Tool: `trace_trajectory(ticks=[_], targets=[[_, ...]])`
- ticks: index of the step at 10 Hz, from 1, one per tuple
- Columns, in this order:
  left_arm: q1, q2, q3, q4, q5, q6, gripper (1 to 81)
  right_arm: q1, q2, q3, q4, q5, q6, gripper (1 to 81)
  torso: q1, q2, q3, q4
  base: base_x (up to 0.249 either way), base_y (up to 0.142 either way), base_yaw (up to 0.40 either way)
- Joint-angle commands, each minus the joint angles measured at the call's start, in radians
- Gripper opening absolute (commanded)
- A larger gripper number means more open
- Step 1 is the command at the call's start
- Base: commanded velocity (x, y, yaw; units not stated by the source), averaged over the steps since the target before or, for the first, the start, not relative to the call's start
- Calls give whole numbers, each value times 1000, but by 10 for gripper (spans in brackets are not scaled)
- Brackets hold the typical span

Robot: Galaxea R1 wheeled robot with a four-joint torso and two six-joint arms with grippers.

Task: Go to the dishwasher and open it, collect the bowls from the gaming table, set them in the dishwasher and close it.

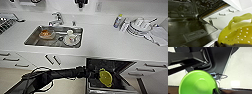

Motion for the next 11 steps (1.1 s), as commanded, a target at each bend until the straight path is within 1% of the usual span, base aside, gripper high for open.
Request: trace_trajectory(ticks=[1, 2, 3, 4, 5, 6, 7, 8, 9, 10, 11], targets=[[-169, 59, 5, -35, 22, -9, 10, -18, -9, 13, -4, -57, 0, 10, 0, 0, 0, 0, 0, 0, 0], [-169, 80, 4, -38, 22, -9, 811, -18, -9, 13, -4, -57, 0, 10, 0, 0, 0, 0, 0, 0, 0], [-157, 91, -4, -51, 20, -9, 811, -18, -9, 13, -6, -56, 0, 10, 0, 0, 0, 0, 0, 0, 0], [-131, 84, -5, -44, 20, -9, 811, -18, -13, 13, -4, -36, 0, 10, 0, 0, 0, 0, 0, 0, 0], [-92, 53, 8, -37, 22, -3, 811, -15, -26, 20, -4, -25, 0, 10, 0, 0, 0, 0, 0, 0, 0], [-43, 4, 37, -32, 22, 2, 811, -13, -64, 52, -4, -22, 0, 10, 0, 0, 0, 0, 0, 0, 0], [28, -57, 74, -19, 22, 24, 811, -16, -135, 122, -4, 2, 2, 10, 0, 0, 0, 0, 0, 0, 0], [107, -135, 121, 15, 20, 52, 811, -13, -235, 232, -3, 27, 8, 10, 0, 0, 0, 0, 0, 0, 0], [190, -214, 140, 61, 13, 69, 811, -12, -345, 347, -5, 42, 31, 10, 0, 0, 0, 0, 0, 0, 0], [254, -258, 149, 87, -3, 71, 811, -1, -408, 410, -6, 47, 37, 10, 0, 0, 0, 0, 0, 0, 0], [311, -312, 172, 120, -39, 84, 811, 4, -483, 470, -6, 49, 52, 10, 0, 0, 0, 0, 0, 0, 0]])
